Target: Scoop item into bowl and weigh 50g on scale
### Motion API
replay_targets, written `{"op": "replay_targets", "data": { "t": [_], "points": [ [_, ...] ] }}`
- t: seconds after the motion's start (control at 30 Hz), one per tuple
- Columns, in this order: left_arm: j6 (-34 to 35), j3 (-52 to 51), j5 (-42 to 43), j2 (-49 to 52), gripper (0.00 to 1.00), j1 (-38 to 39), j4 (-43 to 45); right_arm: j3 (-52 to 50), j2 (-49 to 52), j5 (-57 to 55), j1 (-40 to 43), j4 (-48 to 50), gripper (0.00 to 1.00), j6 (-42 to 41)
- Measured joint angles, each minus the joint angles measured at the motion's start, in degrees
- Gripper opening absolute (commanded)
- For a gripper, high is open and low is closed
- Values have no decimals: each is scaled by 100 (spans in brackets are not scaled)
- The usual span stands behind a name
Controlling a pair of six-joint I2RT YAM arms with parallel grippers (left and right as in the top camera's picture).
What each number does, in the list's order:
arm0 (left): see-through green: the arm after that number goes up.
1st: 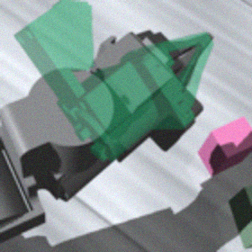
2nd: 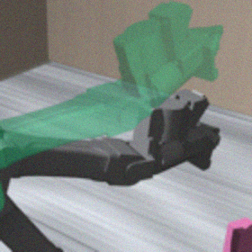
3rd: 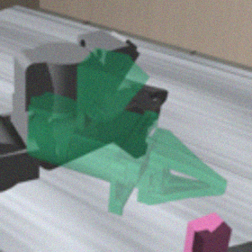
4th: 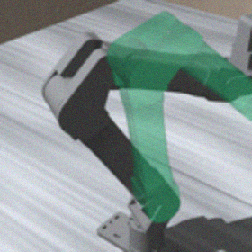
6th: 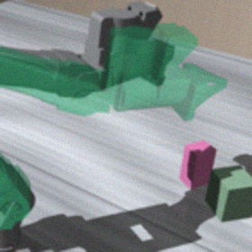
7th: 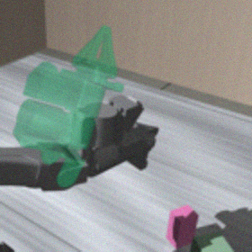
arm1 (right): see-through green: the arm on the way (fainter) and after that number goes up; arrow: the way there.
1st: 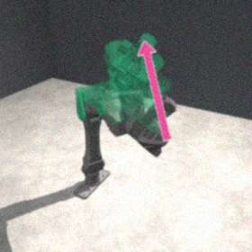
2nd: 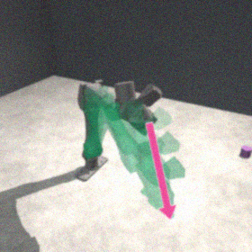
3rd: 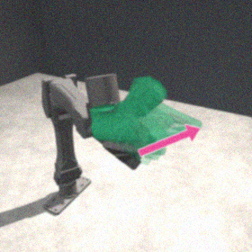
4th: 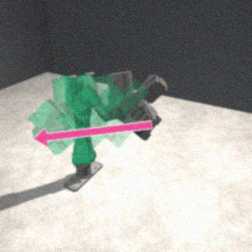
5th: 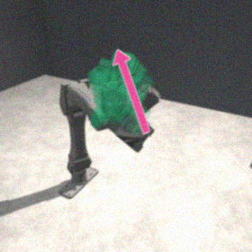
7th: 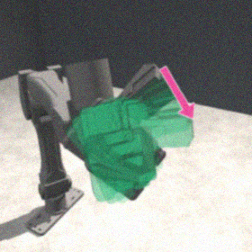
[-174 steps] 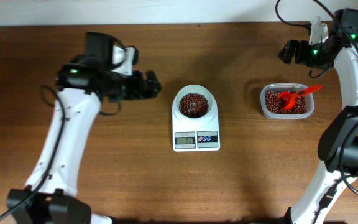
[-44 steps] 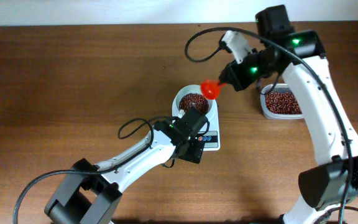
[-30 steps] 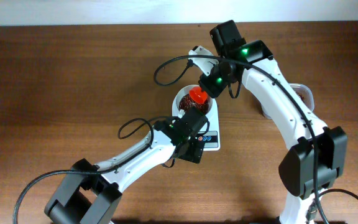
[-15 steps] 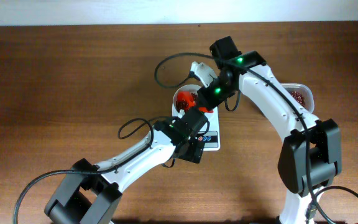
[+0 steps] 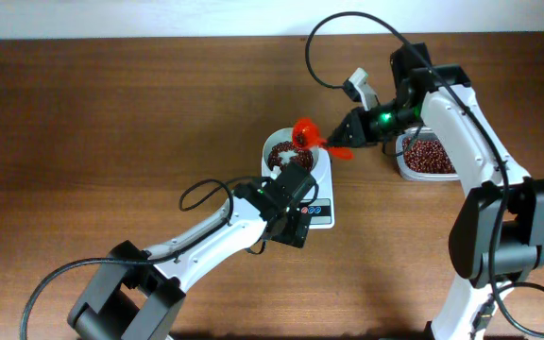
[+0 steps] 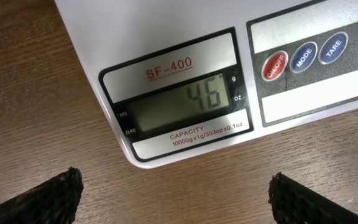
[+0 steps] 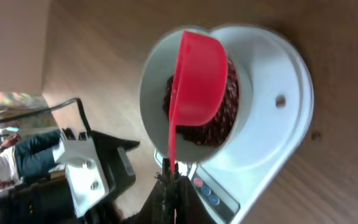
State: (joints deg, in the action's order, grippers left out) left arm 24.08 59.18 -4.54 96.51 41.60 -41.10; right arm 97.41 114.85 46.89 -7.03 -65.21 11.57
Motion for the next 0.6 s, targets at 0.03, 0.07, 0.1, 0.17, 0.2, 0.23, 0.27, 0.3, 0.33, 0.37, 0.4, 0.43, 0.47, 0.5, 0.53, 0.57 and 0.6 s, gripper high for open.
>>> {"op": "replay_targets", "data": {
  "t": [0.03,0.07,0.1,0.17,0.2,0.23,0.27,0.3,0.33,0.37,0.4,0.43,0.47,0.5,0.53,0.57,0.6],
  "points": [
    [0,0,2,0,99,0,0,46,-39,-107,9,-133,4,55],
    [0,0,2,0,99,0,-2,151,-83,-243,9,-280,4,101],
    [0,0,2,0,99,0,2,304,-177,-415,-4,-400,4,146],
    [0,0,2,0,99,0,2,485,-358,-664,-39,-490,4,190],
    [0,0,2,0,99,0,2,595,-505,-881,-87,-507,4,216],
    [0,0,2,0,99,0,4,688,-669,-1156,-199,-505,4,225],
    [0,0,2,0,99,0,2,730,-741,-1399,-302,-505,4,238],
    [0,0,0,0,99,0,2,767,-778,-1668,-446,-505,4,299],
    [0,0,2,0,99,0,2,793,-780,-1873,-590,-514,4,415],
    [0,0,2,0,99,0,2,809,-780,-2081,-739,-511,4,496],
    [0,0,0,0,99,0,2,846,-780,-2422,-933,-525,4,568],
    [0,0,2,0,99,0,2,881,-780,-2721,-1073,-516,4,623],
    [0,0,2,0,99,0,2,907,-780,-2970,-1202,-492,4,680],
    [0,0,2,0,99,0,2,931,-780,-3281,-1355,-479,4,824],
    [0,0,2,0,99,0,2,931,-780,-3418,-1460,-472,4,918],
    [0,0,2,0,99,0,2,931,-780,-3528,-1519,-466,4,977],
    [0,0,2,0,99,0,0,931,-780,-3864,-1644,-452,4,1071]
  ]
}}
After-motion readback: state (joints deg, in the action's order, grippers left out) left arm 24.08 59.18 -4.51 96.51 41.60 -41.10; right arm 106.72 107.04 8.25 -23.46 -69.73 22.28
